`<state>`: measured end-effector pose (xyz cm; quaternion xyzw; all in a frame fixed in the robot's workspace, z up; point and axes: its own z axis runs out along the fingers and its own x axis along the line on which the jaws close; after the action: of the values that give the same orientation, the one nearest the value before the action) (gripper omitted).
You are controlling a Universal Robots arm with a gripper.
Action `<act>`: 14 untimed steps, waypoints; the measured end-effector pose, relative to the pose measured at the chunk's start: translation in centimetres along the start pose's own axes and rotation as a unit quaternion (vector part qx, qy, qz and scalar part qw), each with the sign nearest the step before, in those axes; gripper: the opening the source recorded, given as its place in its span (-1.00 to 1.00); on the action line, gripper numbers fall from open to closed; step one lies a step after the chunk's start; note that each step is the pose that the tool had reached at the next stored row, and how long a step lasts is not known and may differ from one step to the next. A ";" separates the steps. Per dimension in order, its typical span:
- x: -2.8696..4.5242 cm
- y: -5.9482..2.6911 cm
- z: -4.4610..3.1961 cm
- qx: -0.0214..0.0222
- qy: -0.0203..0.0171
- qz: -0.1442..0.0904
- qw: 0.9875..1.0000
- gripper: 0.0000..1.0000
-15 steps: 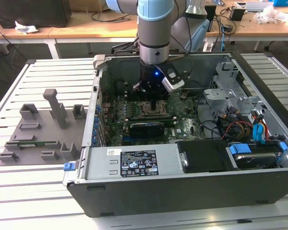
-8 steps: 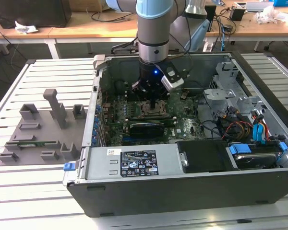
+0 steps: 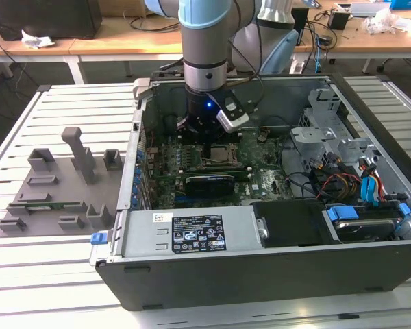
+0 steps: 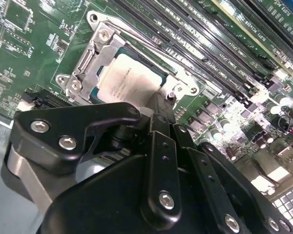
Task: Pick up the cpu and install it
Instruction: 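Close the cpu cover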
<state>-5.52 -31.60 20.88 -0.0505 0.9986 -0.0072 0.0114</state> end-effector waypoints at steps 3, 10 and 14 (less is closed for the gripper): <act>0.02 0.06 0.26 0.000 0.000 -0.003 1.000 -0.79; 0.00 0.41 0.46 0.000 0.000 -0.011 1.000 -0.79; -0.28 0.44 0.53 -0.001 0.000 -0.014 1.000 -0.79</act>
<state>-5.28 -31.14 20.35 -0.0645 0.9978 -0.0069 0.0115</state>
